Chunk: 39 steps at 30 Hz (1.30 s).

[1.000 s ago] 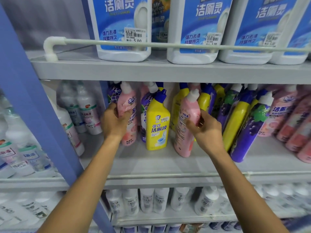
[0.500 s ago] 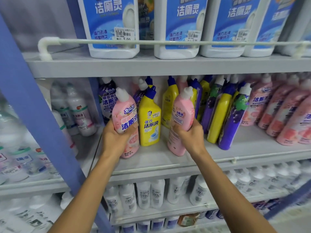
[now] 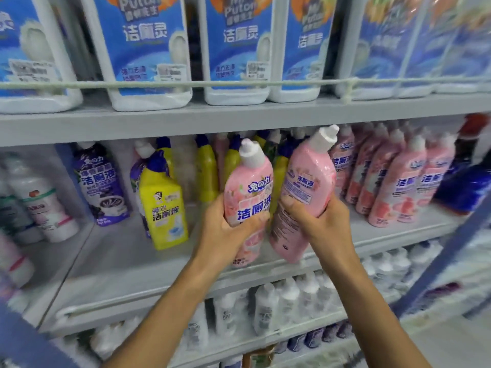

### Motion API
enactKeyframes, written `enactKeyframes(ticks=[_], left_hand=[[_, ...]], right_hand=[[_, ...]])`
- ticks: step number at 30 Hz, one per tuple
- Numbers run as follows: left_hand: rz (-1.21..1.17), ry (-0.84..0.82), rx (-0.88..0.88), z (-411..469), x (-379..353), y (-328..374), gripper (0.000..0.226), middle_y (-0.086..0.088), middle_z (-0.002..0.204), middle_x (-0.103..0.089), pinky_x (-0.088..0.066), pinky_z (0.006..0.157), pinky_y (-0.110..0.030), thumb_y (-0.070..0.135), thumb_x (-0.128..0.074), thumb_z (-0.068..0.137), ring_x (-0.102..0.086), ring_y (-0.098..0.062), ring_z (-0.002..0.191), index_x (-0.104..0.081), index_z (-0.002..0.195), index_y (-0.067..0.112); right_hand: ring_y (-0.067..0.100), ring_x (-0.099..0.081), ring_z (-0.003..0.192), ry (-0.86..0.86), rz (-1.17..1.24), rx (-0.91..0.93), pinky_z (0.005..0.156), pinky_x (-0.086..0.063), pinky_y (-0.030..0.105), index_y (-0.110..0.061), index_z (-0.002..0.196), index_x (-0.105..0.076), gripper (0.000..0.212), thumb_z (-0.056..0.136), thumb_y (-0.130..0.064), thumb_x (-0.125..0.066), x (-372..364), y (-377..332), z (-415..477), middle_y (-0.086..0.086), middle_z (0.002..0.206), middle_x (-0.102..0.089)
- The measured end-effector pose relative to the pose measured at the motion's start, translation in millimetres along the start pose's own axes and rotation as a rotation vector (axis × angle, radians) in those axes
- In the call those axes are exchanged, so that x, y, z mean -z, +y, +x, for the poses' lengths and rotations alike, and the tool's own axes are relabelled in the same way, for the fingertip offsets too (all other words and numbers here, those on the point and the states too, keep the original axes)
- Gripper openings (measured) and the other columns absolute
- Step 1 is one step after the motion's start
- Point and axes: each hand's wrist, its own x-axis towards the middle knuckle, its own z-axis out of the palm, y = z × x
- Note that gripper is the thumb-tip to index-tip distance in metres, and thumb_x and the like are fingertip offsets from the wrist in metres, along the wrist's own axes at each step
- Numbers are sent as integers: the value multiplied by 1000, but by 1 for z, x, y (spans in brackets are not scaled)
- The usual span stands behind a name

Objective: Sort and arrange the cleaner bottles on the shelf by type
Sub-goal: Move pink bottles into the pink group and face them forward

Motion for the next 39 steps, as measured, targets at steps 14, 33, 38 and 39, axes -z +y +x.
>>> enactKeyframes(ticks=[14,33,38,39], left_hand=[[37,19,71,58,-208,-57,40,3,106,-80,-61,88,-38,13,-86,80,-76,-15,100,-72,117,14],[378,255,-65,65,-226,-115,35,8,107,-76,-61,85,-42,38,-74,90,-73,-13,100,-58,120,30],[373,133,-50,93,-229,-125,41,12,115,-74,-60,89,-45,38,-70,93,-71,-12,106,-58,132,33],[358,104,-38,100,-231,-127,40,12,115,-74,-60,89,-45,33,-70,95,-71,-11,105,-58,132,33]], right_hand=[[5,-74,88,146,-207,-26,78,-59,32,-16,113,-71,37,81,-26,-86,162,86,101,-8,98,-77],[2,-57,127,40,-221,19,103,-47,26,-25,148,-46,61,94,-28,-74,176,113,89,-14,138,-60],[-4,-58,123,55,-242,72,97,-46,14,-29,144,-51,58,92,-26,-77,177,108,81,-24,133,-61],[-2,-58,124,69,-242,78,99,-47,18,-29,144,-51,59,92,-26,-77,176,109,80,-23,134,-61]])
